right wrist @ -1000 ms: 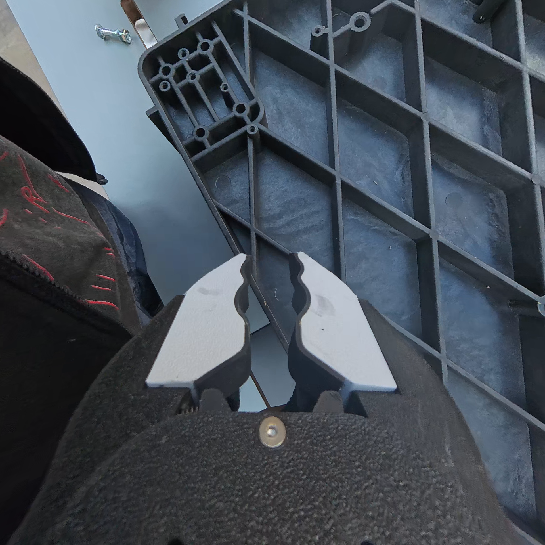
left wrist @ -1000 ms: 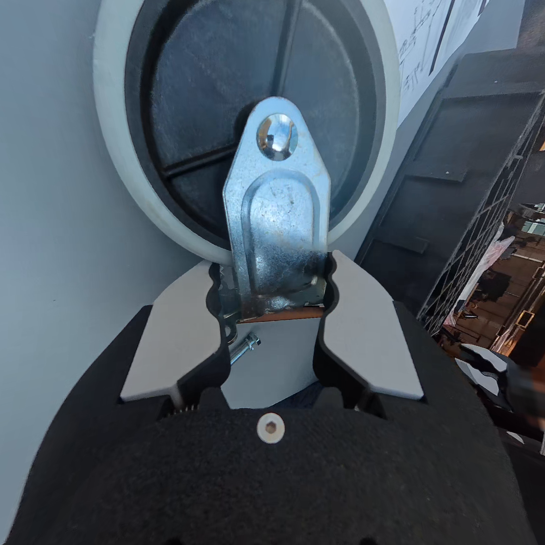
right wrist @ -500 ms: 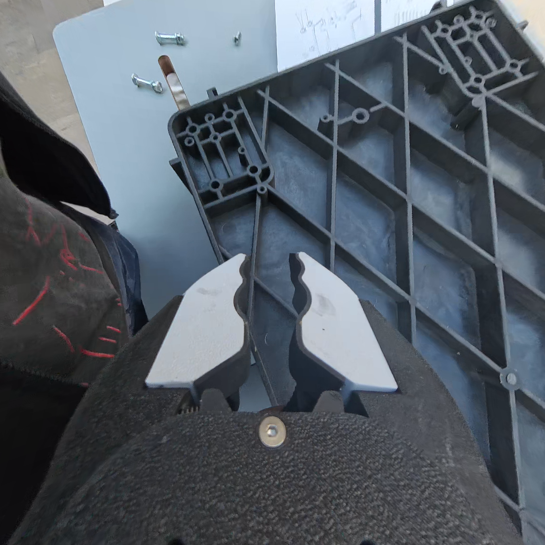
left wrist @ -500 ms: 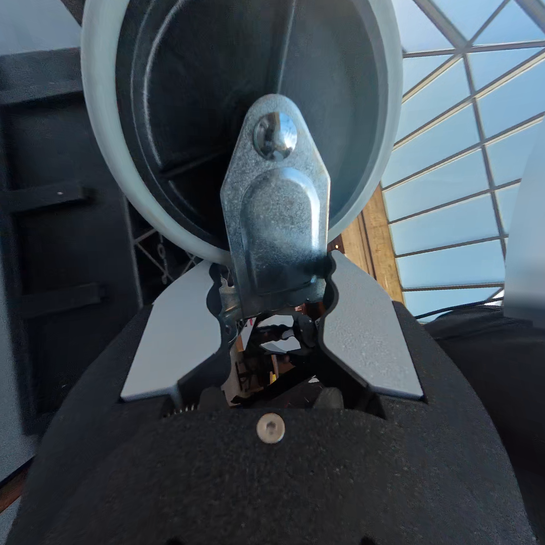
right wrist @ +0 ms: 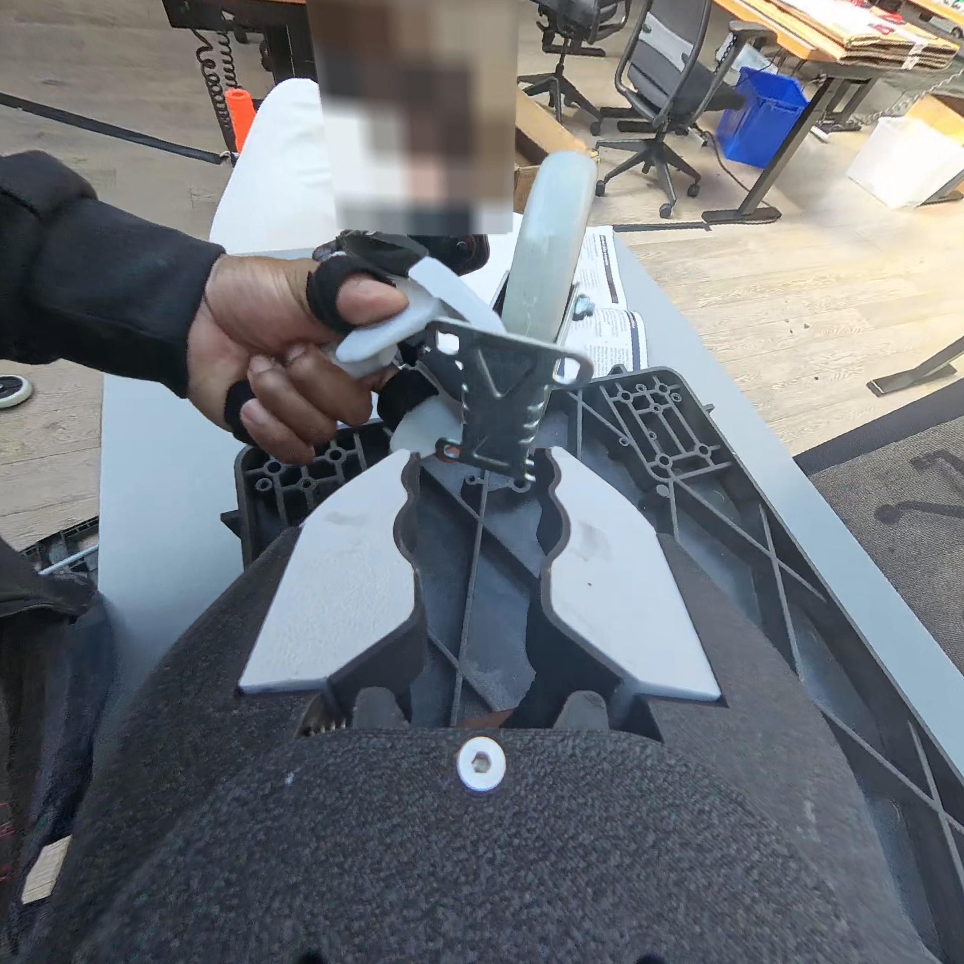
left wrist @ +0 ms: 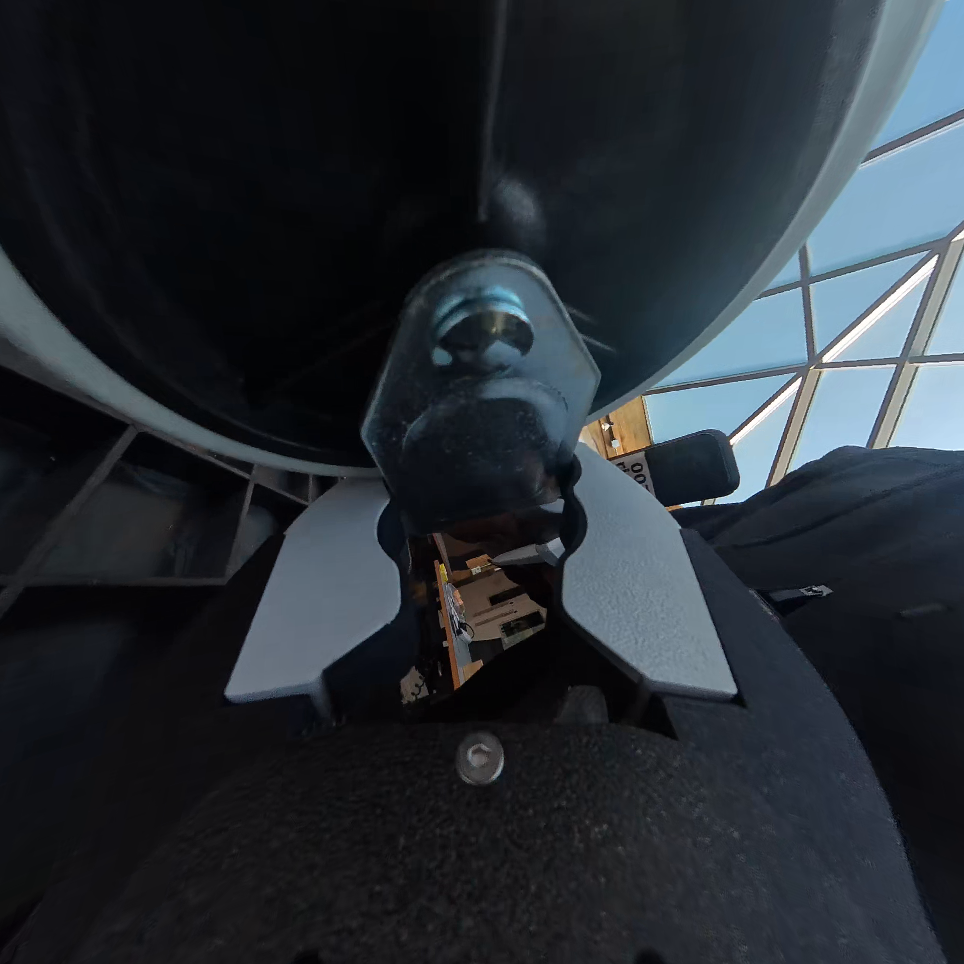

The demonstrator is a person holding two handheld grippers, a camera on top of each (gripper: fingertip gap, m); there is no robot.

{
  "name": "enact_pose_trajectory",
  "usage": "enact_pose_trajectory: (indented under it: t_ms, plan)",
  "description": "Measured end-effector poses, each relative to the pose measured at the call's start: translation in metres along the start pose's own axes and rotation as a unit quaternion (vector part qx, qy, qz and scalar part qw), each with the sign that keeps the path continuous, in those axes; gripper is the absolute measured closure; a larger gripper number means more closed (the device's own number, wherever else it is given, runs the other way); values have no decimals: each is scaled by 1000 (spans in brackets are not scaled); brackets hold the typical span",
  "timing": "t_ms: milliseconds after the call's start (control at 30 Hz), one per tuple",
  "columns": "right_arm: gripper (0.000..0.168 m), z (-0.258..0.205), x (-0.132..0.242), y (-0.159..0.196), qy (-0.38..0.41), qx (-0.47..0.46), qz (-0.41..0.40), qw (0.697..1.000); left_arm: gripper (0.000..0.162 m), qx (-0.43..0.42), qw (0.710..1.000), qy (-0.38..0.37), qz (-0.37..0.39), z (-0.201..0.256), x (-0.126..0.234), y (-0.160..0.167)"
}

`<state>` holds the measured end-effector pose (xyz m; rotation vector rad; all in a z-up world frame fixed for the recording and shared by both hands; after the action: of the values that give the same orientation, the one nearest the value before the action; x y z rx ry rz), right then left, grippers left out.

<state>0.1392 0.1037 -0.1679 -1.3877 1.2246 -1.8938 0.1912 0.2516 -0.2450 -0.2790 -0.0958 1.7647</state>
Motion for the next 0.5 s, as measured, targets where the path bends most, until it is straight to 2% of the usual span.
enact_pose_trajectory:
  t_ms: [133,267,400,500]
  plan:
    - [122,11,-1,19,9,-15,-24,1000,104,25,990,-121,-63,-27,-9,11]
    - [122,16,10,35,8,-61,-28,998,103,27,971,-210,-110,-34,-12,21]
    - [122,26,8,45,-7,-128,-29,991,104,25,930,-324,-172,-38,-13,22]
    - [120,33,-2,50,-31,-172,-32,984,103,38,903,-378,-201,-43,-11,21]
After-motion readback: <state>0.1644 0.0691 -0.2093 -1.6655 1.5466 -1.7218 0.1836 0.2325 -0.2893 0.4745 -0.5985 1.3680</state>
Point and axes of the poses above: each gripper's, where its closed fingertips meet, x back along the fingers, y out of its underside, z = x × y across the jaws, the point moved 8 cm from there along x, back along the fingers, and after that the axes turned 8 degrees about -y, right-handed, at the moved point
